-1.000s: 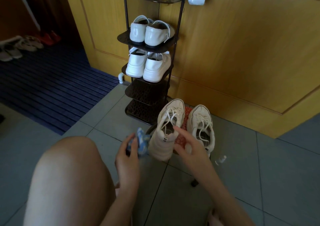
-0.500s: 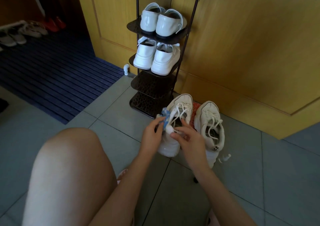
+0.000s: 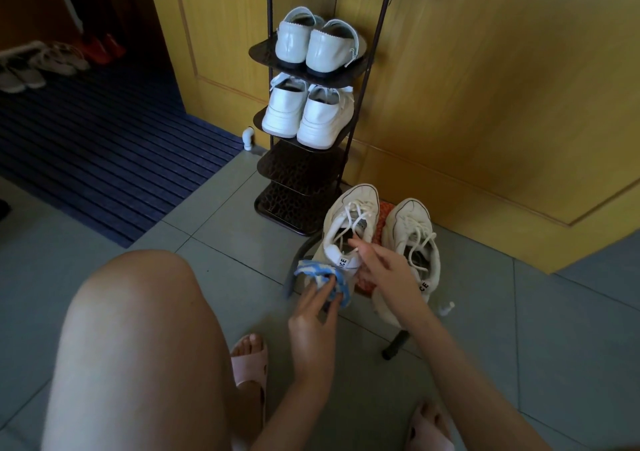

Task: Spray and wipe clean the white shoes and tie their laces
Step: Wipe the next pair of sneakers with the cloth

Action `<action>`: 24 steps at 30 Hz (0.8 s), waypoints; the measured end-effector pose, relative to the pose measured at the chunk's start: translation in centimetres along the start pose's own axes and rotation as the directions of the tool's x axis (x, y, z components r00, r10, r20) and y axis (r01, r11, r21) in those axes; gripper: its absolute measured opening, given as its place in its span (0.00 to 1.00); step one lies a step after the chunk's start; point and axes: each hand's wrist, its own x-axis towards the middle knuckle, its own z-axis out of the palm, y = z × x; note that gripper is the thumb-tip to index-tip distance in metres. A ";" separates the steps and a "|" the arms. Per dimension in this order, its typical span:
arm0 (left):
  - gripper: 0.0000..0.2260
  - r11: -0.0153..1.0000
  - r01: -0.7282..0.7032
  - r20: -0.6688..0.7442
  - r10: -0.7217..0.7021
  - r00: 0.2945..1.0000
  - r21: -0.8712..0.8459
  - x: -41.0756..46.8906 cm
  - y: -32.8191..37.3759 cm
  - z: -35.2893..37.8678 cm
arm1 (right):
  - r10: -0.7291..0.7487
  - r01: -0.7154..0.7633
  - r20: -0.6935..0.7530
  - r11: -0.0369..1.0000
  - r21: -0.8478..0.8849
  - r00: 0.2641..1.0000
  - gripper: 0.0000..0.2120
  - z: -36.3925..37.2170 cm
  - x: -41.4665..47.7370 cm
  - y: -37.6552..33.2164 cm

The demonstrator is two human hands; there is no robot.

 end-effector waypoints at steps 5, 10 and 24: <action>0.19 1.000 -0.011 -0.084 0.010 0.996 -0.014 1.5 1.3 -0.2 | -0.021 0.026 0.115 0.999 -0.042 0.993 0.14 -0.8 -0.2 0.6; 0.18 0.999 0.033 -0.050 -0.034 0.998 -0.016 2.6 2.0 0.1 | -0.056 0.058 0.051 0.998 -0.030 0.997 0.08 -0.2 0.0 1.3; 0.08 0.840 0.482 0.430 -0.350 0.832 -0.250 1.1 3.8 -3.5 | 0.106 0.016 -0.219 0.871 0.491 0.970 0.17 6.2 -8.0 2.2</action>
